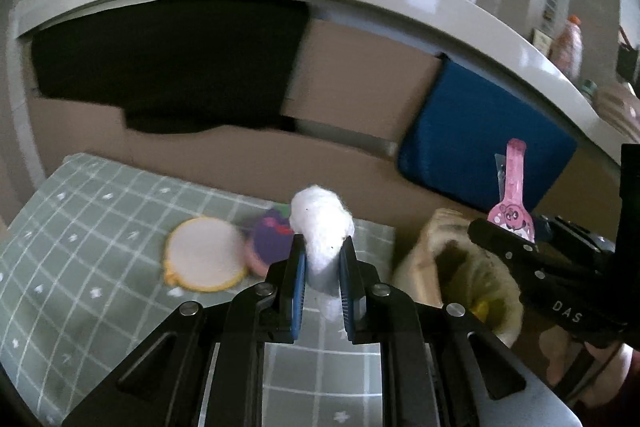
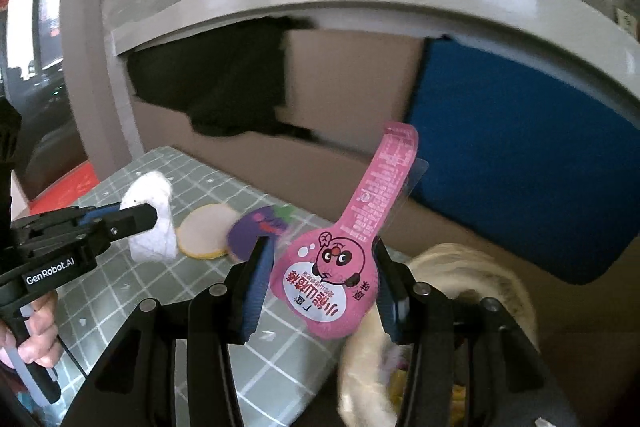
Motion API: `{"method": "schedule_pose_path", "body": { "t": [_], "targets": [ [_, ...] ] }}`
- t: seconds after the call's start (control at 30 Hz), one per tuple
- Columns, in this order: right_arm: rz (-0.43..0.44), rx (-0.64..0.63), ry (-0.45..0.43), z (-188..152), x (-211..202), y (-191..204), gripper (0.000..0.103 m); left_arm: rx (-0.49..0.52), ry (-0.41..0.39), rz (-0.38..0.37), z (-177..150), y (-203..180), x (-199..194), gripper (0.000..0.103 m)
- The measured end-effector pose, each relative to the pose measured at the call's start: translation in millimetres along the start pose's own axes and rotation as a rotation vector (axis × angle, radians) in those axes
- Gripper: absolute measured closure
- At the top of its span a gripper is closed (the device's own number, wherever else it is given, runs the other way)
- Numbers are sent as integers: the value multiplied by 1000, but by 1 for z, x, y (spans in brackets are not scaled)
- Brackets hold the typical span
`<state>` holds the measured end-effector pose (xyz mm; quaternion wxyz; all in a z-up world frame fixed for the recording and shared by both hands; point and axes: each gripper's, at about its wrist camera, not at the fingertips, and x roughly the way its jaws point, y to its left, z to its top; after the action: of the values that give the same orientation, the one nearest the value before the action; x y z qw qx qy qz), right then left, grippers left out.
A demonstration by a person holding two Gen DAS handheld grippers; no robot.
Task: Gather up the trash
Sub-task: 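Carry tissue and pink wrapper over the bin and open both tools to drop them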
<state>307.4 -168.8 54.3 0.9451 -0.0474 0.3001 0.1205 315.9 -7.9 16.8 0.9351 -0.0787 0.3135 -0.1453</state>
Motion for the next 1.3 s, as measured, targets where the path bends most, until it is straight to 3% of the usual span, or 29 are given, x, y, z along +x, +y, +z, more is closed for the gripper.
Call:
{"method": "schedule_pose_path", "body": {
  "t": [0.4,0.67,1.0,1.3],
  "targets": [
    [-97,173,-1,-34,-19,-95,58,122,71,-165,1,-86,47,87],
    [-128,252,9,-60,-20,-130,58,215,140,-244,-12,-132,80,87],
    [-113,308,80,-89,4,-152,58,208,224,-270,-25,-145,115,87],
    [-109,318,117,-99,16,-157,58,190,236,-296,-26,-150,126,87]
  ]
}}
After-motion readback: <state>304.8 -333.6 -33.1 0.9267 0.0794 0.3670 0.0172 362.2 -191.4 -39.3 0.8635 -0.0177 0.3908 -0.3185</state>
